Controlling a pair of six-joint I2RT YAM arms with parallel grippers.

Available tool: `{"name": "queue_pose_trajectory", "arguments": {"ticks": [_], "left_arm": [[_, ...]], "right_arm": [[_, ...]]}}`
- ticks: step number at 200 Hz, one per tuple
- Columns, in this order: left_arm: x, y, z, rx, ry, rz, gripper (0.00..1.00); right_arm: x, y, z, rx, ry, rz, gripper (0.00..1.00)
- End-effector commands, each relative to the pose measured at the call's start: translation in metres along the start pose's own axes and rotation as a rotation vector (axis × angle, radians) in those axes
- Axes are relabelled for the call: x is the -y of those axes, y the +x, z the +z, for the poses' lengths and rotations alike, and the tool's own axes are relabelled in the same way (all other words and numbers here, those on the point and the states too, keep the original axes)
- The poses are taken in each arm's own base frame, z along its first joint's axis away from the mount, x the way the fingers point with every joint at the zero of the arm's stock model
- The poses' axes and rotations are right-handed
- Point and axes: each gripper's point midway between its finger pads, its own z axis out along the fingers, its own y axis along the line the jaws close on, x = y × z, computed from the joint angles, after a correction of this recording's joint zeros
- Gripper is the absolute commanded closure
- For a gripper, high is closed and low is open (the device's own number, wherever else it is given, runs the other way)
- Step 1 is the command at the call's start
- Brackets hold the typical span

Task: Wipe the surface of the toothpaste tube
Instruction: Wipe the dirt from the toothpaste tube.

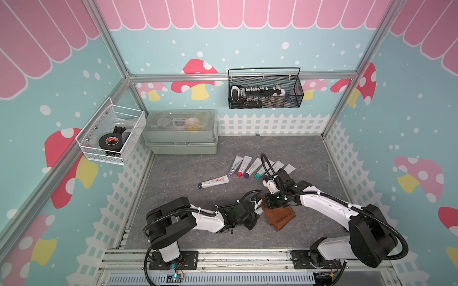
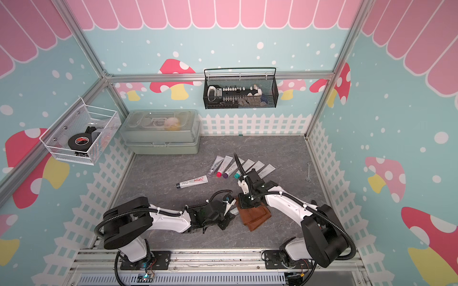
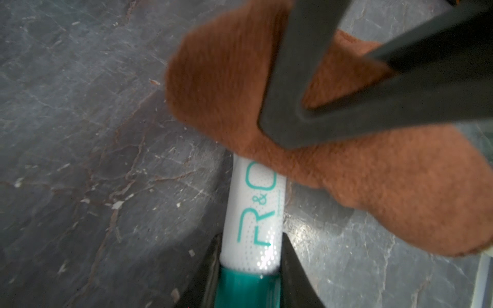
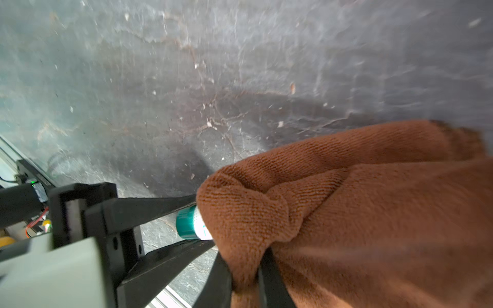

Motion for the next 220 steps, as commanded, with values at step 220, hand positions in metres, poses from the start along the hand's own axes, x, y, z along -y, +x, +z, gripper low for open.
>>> {"name": "queue_pose_trajectory", "arguments": {"ticks": [220], "left_arm": [[-0.015, 0.018, 0.003, -0.045, -0.047, -0.023, 0.76]], "right_arm": [[0.005, 0.013, 0.012, -0.050, 0.043, 0.009, 0.89]]}}
